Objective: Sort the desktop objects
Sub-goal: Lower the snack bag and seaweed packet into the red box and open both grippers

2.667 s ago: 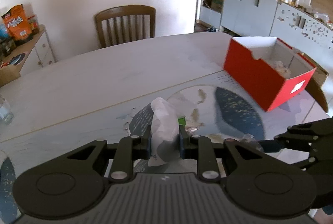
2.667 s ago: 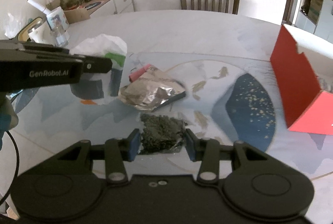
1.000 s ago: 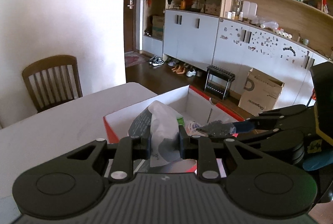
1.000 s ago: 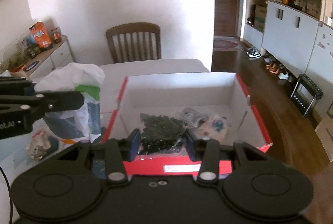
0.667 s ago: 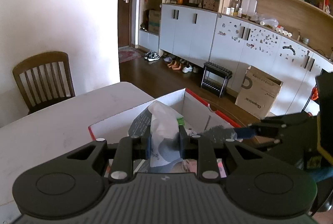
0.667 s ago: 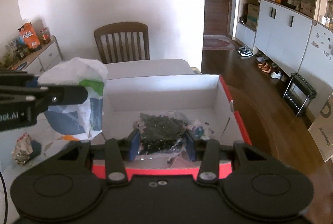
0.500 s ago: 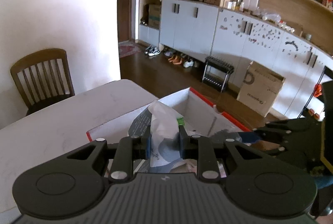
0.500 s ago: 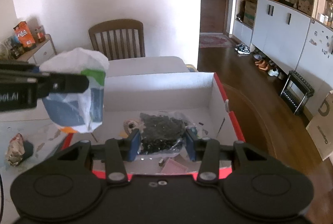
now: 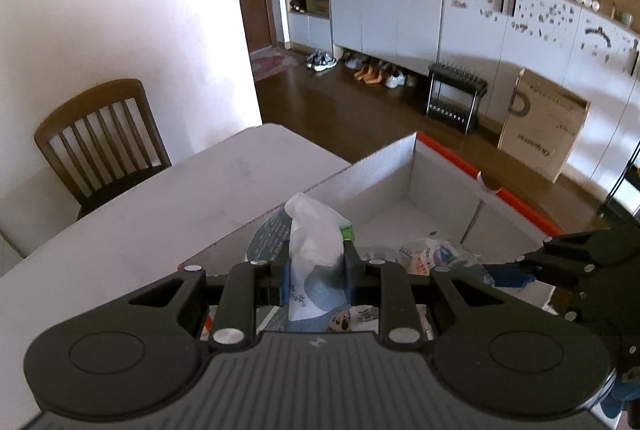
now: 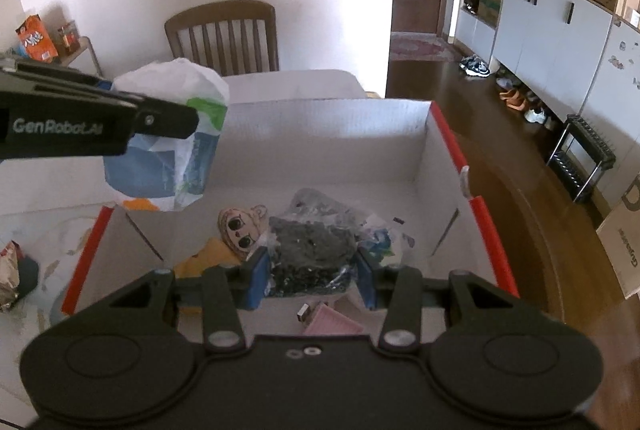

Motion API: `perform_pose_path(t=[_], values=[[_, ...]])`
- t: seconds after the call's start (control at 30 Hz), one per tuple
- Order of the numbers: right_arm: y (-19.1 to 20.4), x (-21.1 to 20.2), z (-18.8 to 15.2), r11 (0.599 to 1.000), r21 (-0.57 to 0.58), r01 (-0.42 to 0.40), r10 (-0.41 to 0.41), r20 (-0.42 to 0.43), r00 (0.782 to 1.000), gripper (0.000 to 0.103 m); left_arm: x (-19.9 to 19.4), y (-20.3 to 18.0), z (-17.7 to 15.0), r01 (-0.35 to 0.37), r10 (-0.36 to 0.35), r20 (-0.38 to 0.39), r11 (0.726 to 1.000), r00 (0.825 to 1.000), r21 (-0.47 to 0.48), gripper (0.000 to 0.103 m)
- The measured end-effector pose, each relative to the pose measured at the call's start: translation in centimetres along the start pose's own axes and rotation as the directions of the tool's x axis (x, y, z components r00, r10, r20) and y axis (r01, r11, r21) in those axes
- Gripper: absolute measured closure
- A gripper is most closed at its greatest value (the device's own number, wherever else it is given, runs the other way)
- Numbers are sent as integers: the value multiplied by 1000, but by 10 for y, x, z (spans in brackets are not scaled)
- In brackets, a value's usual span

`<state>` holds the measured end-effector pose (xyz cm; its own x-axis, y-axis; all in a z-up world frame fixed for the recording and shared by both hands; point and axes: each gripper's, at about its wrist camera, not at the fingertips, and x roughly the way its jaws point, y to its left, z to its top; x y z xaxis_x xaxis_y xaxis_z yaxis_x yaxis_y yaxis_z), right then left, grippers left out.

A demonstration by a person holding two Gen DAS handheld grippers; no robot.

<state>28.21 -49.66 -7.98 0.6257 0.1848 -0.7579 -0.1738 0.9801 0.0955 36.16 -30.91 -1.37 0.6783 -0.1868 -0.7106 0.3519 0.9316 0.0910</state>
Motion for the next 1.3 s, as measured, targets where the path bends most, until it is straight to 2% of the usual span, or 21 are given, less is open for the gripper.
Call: perform_pose_path(t=[0.27,0.73,0.87,1.1,1.23,1.3], values=[[8,26,-2,999,-29,-32,30,-57,998,59,26,-2,-7,-29,31,-70,999,997,30,80],[8,49,-9,997,-52,-54,47,-127,991,59,52,-3,-23,-7,12,-164,1000,986,31,80],[9,54,-10,996,-60,-60,51,-138,989,57,60,-3,-26,-9,15,-209,1000,978,27,80],[10,54,-9,993,-87,-74,61,-145,988,55,64,5,-32,-10,8,-223,1000,975,-8,80],[11,54,-10,992,-94,-84,70,-148,987,48,61,8,-33,-2,-3,-223,1000,975,-24,80],[11,54,-10,992,-92,-88,74,-146,987,40,59,8,-35,-2,-5,-223,1000,975,-31,78]])
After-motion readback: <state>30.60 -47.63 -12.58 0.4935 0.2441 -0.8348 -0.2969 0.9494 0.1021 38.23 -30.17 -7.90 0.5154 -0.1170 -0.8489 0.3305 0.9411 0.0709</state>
